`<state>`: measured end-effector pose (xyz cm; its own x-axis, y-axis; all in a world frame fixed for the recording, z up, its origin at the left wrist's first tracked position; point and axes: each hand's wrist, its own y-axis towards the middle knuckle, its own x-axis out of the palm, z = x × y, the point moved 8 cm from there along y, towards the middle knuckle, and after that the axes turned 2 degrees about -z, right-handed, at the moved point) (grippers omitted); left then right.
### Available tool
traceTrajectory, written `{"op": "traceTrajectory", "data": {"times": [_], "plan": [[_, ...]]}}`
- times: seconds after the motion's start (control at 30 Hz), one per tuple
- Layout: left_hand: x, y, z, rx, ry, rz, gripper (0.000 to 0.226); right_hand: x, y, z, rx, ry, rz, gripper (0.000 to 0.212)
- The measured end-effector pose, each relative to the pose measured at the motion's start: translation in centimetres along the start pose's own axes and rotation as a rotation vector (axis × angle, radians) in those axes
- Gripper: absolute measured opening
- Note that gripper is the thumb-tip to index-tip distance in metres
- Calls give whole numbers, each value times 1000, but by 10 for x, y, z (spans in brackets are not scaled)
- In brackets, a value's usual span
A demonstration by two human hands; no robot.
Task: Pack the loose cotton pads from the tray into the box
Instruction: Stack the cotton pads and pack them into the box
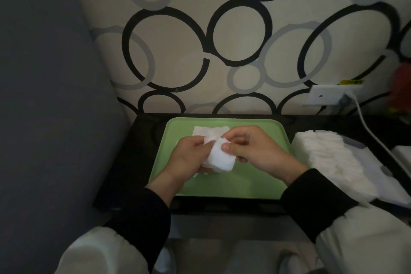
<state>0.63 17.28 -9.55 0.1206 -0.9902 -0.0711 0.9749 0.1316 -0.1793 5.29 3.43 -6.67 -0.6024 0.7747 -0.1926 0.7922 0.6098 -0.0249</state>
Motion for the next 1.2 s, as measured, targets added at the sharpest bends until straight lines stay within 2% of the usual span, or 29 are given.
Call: {"op": "traceTrajectory", "data": {"times": [0.23, 0.47, 0.6, 0.7, 0.77, 0.83, 0.9, 0.97, 1.07, 1.13, 1.2], "plan": [[31, -2, 3, -19, -15, -114, 20, -26, -12, 3, -40, -56, 90, 15], [60, 2, 1, -94, -90, -109, 31, -51, -26, 12, -49, -148, 228, 11], [89, 2, 4, -1, 19, -237, 29, -77, -42, 14, -39, -334, 370, 14], [106, 2, 5, 20, 0, -241, 34, -94, -58, 10, -47, -489, 409, 30], [119, 1, 10, 57, -11, -256, 30, -102, -65, 15, -13, -431, 330, 43], [131, -1, 14, 98, -3, -259, 30, -109, -73, 19, 27, -408, 231, 47], [142, -3, 18, 133, 32, -247, 30, -120, -84, 21, 27, -425, 198, 30], [158, -5, 21, 122, 24, -243, 27, -142, -98, 22, 26, -389, 241, 13], [175, 0, 23, 118, 47, -190, 16, -181, -122, 25, 54, -217, 419, 10], [181, 9, 27, 227, 217, -102, 15, -200, -136, 32, 95, -96, 530, 12], [196, 17, 36, 348, 431, -83, 33, -213, -147, 40, 124, -32, 589, 17]]}}
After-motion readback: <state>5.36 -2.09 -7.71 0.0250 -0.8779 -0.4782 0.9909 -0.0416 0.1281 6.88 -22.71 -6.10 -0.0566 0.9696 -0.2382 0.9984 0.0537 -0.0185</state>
